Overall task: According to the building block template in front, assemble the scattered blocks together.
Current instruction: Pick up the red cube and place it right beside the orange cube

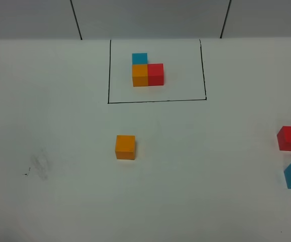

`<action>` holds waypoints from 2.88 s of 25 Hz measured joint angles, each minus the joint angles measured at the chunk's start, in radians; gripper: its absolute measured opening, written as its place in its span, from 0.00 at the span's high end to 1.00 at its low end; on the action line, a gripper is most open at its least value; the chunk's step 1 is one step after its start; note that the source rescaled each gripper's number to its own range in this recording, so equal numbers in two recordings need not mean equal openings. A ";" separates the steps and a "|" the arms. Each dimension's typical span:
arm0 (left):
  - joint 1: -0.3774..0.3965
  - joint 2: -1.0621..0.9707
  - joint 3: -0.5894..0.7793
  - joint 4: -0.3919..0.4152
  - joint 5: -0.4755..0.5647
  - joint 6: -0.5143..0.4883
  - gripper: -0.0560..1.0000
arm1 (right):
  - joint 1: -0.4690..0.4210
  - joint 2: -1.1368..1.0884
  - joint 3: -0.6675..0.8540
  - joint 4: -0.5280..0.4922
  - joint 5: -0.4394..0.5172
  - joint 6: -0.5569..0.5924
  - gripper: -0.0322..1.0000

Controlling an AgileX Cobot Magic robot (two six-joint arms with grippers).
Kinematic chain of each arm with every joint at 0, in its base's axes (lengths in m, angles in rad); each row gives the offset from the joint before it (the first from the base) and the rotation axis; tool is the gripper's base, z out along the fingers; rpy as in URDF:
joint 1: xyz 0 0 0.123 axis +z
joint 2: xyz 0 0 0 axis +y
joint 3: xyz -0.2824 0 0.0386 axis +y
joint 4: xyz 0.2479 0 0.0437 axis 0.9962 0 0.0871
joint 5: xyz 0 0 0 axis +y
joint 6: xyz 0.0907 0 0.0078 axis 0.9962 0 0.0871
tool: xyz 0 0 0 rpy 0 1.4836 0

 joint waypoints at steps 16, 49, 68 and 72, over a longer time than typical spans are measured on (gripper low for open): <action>0.000 0.000 0.001 0.001 -0.003 0.003 0.95 | 0.000 0.000 0.000 0.000 0.000 0.000 0.97; -0.132 0.000 0.001 0.001 -0.005 0.008 0.95 | 0.000 0.000 0.000 0.000 0.000 0.000 0.97; -0.132 0.000 0.001 0.001 -0.005 0.008 0.95 | 0.000 0.000 0.000 0.000 0.000 0.000 0.97; -0.132 0.000 0.001 0.001 -0.005 0.008 0.95 | 0.000 0.000 0.000 0.000 0.000 0.000 0.97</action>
